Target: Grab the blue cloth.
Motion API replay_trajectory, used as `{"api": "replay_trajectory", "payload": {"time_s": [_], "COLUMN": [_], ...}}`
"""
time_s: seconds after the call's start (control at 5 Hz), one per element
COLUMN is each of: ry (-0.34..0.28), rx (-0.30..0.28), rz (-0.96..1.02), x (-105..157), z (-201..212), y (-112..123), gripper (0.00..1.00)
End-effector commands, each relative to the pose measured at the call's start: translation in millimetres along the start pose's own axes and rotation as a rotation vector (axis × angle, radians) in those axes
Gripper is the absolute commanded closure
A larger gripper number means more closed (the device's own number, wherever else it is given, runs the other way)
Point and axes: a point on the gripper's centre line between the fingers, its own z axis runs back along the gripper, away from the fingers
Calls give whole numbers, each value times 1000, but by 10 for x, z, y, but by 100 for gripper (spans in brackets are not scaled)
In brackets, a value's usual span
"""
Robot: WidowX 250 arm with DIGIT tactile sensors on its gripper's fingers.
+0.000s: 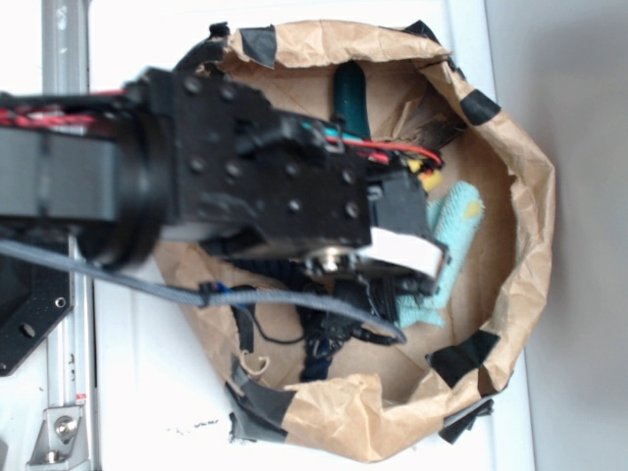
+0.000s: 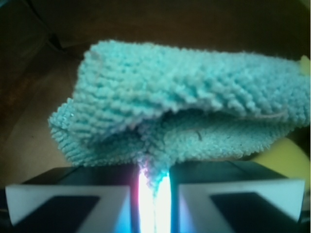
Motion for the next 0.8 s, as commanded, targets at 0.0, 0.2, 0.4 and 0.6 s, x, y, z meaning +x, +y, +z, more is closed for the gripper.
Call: {"api": "replay_trajectory", "payload": {"time_s": [0.0,0.2,0.4,0.6], "ry": [150,298,314,291], "rx": [74,27,59,101], "rz": [262,450,450,428], "x": [150,122,168,161], "z": [597,885,1062,1026], "y": [3,72,-17,-94], "gripper": [100,100,100,100]}}
